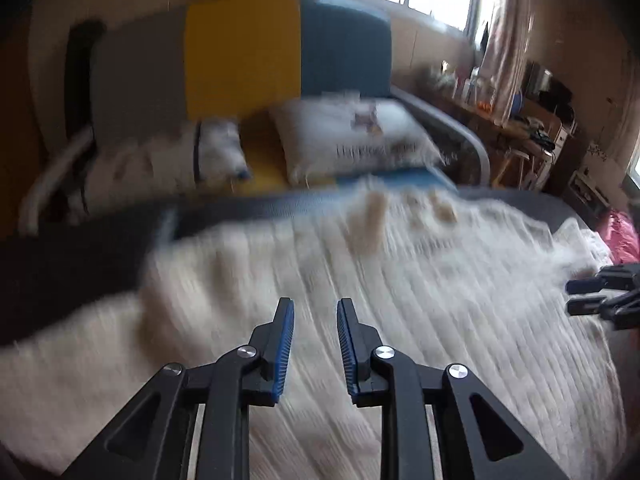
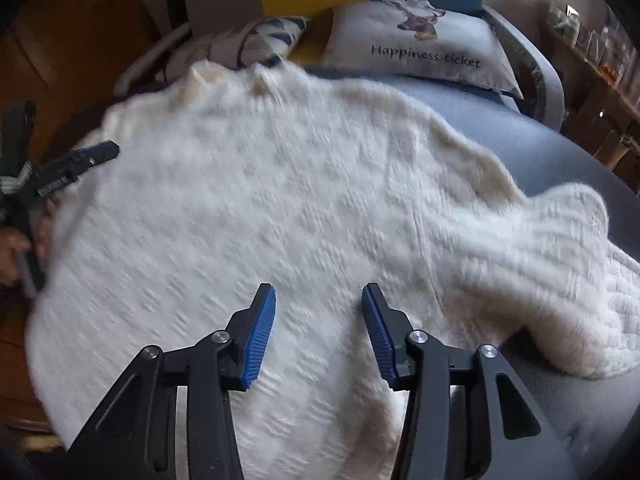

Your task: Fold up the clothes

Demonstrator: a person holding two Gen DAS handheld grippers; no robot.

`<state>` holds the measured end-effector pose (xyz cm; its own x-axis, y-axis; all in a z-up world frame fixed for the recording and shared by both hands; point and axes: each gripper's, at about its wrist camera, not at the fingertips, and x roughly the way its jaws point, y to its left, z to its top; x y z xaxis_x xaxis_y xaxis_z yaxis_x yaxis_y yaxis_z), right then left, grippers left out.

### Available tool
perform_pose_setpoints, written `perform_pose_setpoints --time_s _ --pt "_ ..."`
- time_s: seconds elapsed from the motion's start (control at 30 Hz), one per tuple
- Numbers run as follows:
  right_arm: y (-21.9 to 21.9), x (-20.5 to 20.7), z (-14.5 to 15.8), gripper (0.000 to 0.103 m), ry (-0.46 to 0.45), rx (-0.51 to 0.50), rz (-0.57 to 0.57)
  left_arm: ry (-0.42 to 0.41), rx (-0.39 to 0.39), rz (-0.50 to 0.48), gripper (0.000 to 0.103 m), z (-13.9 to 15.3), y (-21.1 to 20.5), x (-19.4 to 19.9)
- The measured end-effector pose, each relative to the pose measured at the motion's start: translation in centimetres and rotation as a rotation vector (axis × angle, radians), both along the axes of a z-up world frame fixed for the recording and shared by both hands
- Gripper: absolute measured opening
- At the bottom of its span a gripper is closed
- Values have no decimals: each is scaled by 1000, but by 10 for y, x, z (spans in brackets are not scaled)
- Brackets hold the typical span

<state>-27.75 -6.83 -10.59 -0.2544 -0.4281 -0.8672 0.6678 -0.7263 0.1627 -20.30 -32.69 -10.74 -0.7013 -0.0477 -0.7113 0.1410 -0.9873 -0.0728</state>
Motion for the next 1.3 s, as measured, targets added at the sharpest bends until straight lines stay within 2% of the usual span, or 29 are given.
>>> perform_pose_setpoints --time_s 0.1,0.17,0.3,0.37,0.47,0.57,0.63,0.67,0.73,0.8,0.87,0.93,0.97,1.0,1.07,1.17,1.3 --pt "-27 -10 26 49 82 -72 36 26 2 14 22 10 -19 -29" --pt "-56 -21 32 49 110 -97 60 -15 -36 -8 22 4 -22 -52" --pt "-114 -45 10 49 107 -45 92 -127 -109 -55 22 -29 -19 -68" --pt "-132 -56 -12 49 113 15 81 -104 -96 -47 22 -31 -21 -64" --pt "-133 -66 -32 49 143 36 17 -100 -34 50 24 -31 -36 -57" --pt "-126 -63 -36 49 165 18 -27 -93 37 127 24 -32 -50 -52" --pt "-127 -60 -37 50 187 24 -28 -107 31 141 24 -29 -47 -55" --pt "-127 -60 -36 51 177 25 -31 -114 26 142 23 -26 -43 -57" --pt "-126 -61 -29 52 145 18 -31 -67 77 76 23 -14 -35 -58" --pt "-128 -62 -20 52 167 -14 -5 -22 60 0 23 -4 -20 -63" --pt "-129 -62 -9 52 240 3 -2 -70 34 -41 23 -11 -7 -79" --pt "-128 -71 -12 52 240 59 -37 -120 6 -79 23 -18 5 -95" --pt "-128 -78 -18 52 230 98 -52 -151 -20 -73 23 -25 10 -99" --pt "-126 -83 -25 52 225 115 -64 -142 -39 -58 24 -29 12 -102" --pt "-121 -90 -37 58 221 129 -89 -133 -10 -18 24 -31 9 -100" --pt "-109 -92 -41 59 194 63 -145 -112 25 22 24 -34 5 -94" --pt "-109 -88 -37 61 184 61 -133 -129 19 32 24 -26 5 -93"
